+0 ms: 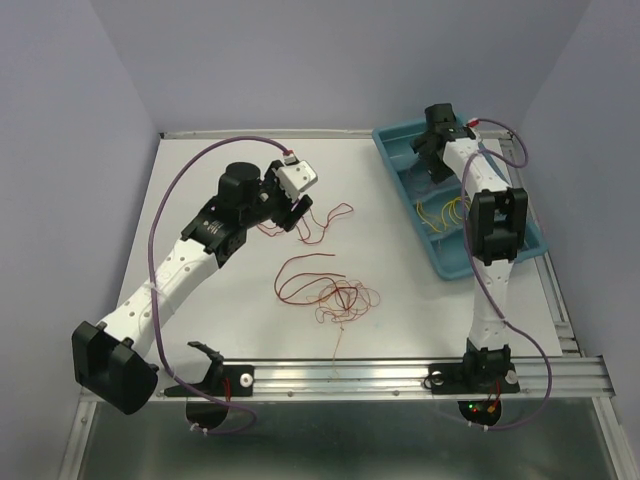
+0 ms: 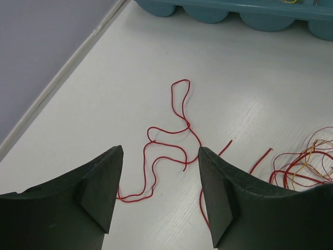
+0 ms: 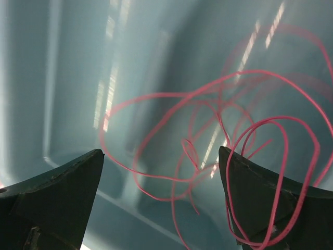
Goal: Untangle the cables
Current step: Place the cable in the bin.
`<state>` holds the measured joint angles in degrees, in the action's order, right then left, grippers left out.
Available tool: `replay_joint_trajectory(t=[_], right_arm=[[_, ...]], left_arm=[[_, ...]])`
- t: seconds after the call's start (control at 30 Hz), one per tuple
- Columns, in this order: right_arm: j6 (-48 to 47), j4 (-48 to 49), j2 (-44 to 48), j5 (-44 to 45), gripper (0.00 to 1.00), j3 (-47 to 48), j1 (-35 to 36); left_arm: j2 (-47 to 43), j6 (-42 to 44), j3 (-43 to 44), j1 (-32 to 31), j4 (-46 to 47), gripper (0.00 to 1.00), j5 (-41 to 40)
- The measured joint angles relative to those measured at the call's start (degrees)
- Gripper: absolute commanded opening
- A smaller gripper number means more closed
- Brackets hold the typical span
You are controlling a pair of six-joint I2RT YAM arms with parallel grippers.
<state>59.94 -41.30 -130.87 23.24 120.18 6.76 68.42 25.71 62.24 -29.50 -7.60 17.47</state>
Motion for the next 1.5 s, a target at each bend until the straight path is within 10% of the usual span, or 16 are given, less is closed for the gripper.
replay_joint_trajectory(t=[0.97, 1.5], right_arm=[[21.33, -9.68, 2.43, -27.85, 0.99, 1.11, -5.95], [7.93, -17.84, 1.14, -1.01, 1.00, 14.32, -5.95]], left_arm=[[2.69, 1.01, 0.00, 0.00, -0.13, 0.71, 0.59], [5.57, 1.44, 0.00, -1.42, 0.20, 0.71, 2.89]])
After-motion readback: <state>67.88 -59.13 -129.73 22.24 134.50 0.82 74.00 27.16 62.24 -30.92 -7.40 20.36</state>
